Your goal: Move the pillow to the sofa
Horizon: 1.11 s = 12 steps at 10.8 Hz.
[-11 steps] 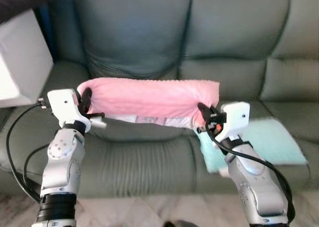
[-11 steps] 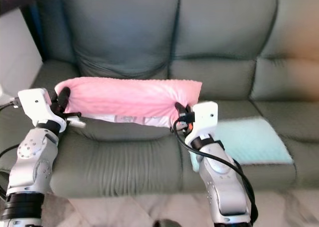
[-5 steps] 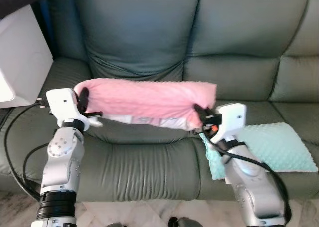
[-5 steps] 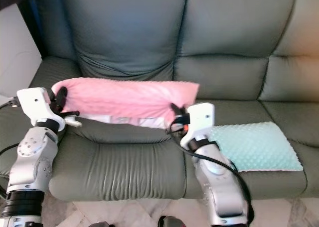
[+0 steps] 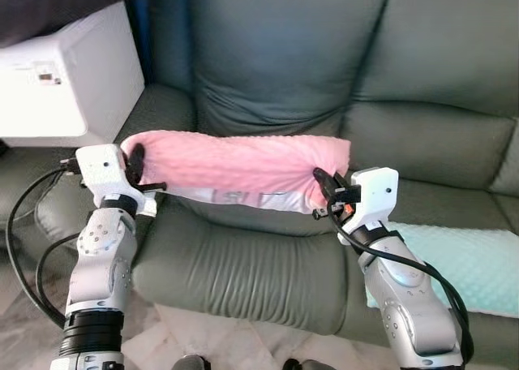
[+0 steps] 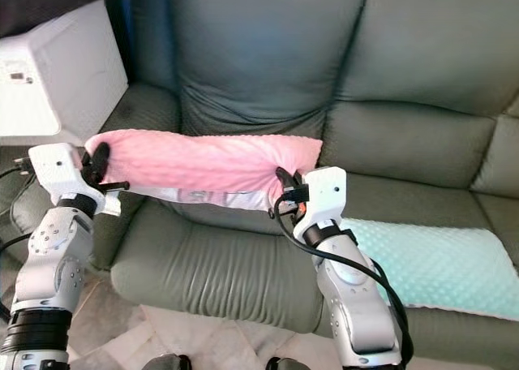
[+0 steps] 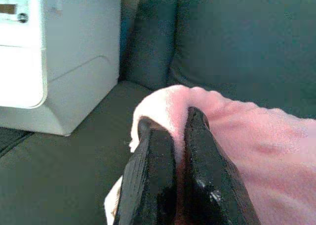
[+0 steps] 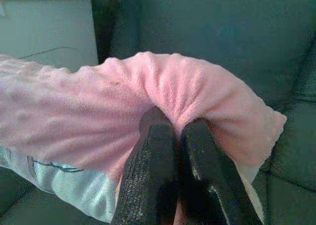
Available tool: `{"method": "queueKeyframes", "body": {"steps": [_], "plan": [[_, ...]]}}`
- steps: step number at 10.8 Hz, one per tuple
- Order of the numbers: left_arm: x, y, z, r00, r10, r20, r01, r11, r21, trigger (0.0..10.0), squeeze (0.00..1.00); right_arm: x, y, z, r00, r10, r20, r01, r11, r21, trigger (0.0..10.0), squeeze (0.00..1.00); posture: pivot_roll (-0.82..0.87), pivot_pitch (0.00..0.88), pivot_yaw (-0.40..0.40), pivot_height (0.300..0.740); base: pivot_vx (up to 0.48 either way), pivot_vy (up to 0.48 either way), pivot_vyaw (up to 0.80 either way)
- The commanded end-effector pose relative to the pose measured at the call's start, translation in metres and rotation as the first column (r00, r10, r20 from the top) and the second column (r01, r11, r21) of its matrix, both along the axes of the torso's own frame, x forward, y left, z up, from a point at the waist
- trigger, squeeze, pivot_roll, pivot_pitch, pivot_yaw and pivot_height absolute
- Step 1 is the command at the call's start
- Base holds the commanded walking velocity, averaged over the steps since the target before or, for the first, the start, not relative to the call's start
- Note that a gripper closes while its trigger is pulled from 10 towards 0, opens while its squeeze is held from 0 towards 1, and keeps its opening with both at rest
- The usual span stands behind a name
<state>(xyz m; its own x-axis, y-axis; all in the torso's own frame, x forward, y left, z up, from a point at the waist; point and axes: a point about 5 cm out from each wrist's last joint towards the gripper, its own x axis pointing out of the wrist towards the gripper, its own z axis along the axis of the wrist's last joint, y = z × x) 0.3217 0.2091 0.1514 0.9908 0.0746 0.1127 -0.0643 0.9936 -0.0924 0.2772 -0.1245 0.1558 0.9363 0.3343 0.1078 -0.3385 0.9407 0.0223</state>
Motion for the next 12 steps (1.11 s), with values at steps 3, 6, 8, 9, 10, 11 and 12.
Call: {"method": "queueKeyframes", "body": {"steps": [3,6,8,9,10,11,12], "plan": [[0.002,-0.004,-0.002,0.999,-0.034,-0.021,0.034,0.999,-0.005,10.0,0.00,0.000,-0.003,0.007,0.999,-0.025,0.034,0.024,1.000,0.012,10.0,0.00,-0.11,0.137,-0.026,0.740,0.000,0.480,0.00],[0.002,-0.008,-0.002,0.999,-0.052,-0.017,0.052,0.998,0.022,10.0,0.00,0.000,-0.003,0.007,0.999,-0.036,0.033,0.035,0.999,0.017,10.0,0.00,-0.11,0.140,-0.024,0.740,0.000,0.320,0.00],[0.002,-0.010,-0.002,0.998,-0.061,-0.016,0.061,0.998,0.005,10.0,0.00,0.000,-0.004,0.006,0.998,-0.048,0.034,0.047,0.999,0.018,10.0,0.00,-0.11,0.142,-0.024,0.740,0.000,0.000,0.00],[0.002,-0.013,-0.002,0.997,-0.070,-0.016,0.070,0.998,-0.003,10.0,0.00,0.000,-0.005,0.006,0.998,-0.057,0.035,0.056,0.998,0.018,10.0,0.00,-0.11,0.144,-0.023,0.740,0.000,0.000,0.00],[0.002,-0.015,-0.002,0.996,-0.085,-0.017,0.085,0.996,-0.001,10.0,0.00,0.001,-0.005,0.006,0.997,-0.064,0.038,0.063,0.998,0.012,10.0,0.00,-0.11,0.145,-0.023,0.740,0.000,0.000,0.00],[0.002,-0.018,-0.004,0.994,-0.107,-0.031,0.107,0.994,-0.004,10.0,0.00,0.001,-0.005,0.007,0.997,-0.070,0.039,0.070,0.997,0.010,10.0,0.00,-0.11,0.147,-0.022,0.740,0.000,0.000,0.00],[0.002,-0.020,-0.005,0.993,-0.116,-0.036,0.116,0.993,-0.007,10.0,0.00,0.002,-0.005,0.007,0.997,-0.074,0.037,0.073,0.997,0.017,10.0,0.00,-0.11,0.150,-0.023,0.740,0.000,0.000,0.00]]}}
